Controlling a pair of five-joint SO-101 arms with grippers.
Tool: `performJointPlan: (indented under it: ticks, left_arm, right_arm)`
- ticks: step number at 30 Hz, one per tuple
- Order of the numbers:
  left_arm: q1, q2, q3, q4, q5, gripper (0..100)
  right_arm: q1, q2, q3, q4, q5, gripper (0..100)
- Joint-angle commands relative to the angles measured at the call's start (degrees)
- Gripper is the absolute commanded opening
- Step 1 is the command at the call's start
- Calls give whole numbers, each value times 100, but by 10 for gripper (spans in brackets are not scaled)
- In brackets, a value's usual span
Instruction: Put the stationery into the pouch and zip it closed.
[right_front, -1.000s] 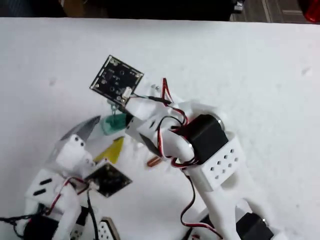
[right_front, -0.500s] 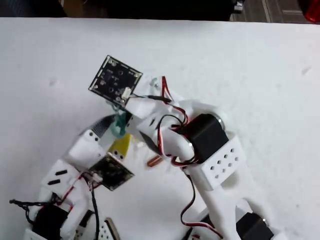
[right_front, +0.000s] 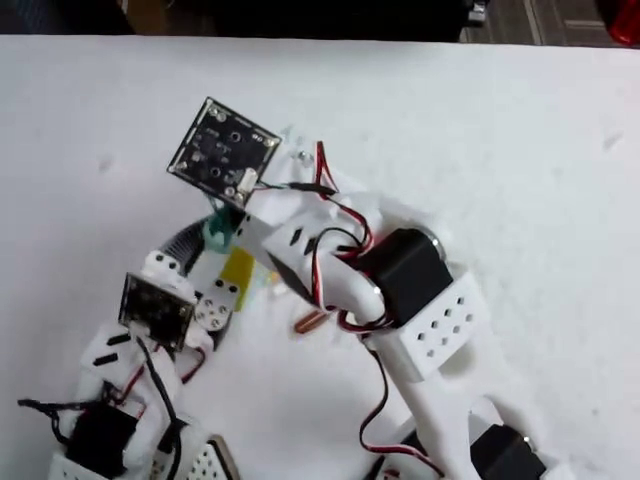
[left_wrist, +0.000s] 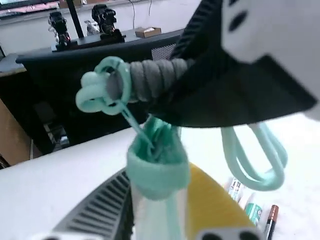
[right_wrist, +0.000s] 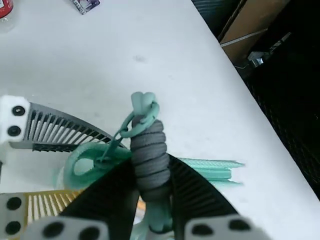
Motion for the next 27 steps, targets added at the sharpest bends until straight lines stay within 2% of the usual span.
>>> performJointPlan:
  ticks: [1, 5, 7, 10, 14, 17, 19, 23, 27]
  left_arm:
    - [-189, 1543, -1486, 123, 193, 94]
    - [-277, 2765, -2945, 905, 229, 93]
    - [-286, 3090, -3103, 958, 246, 91]
    - [-330, 3398, -2708, 448, 589, 91]
    - [-778, 3415, -1697, -721, 1248, 90]
    - [-936, 3125, -1125, -1108, 1292, 94]
    - [-892, 2826, -967, -870, 1029, 115]
    - [-708, 2185, -756, -53, 378, 222]
    - [-347, 1596, -527, 484, 105, 237]
  right_arm:
    - [154, -31, -53, -145, 53, 17]
    - [497, -22, -53, -171, 44, 17]
    - [637, -13, -18, -180, 35, 17]
    - [813, 180, -35, -303, -79, 17]
    - [875, 567, -44, -488, -536, 17]
    - [752, 681, -44, -488, -598, 17]
    - [664, 637, -35, -470, -598, 17]
    - [453, 435, -9, -444, -598, 17]
    - [242, 356, -9, -251, -607, 17]
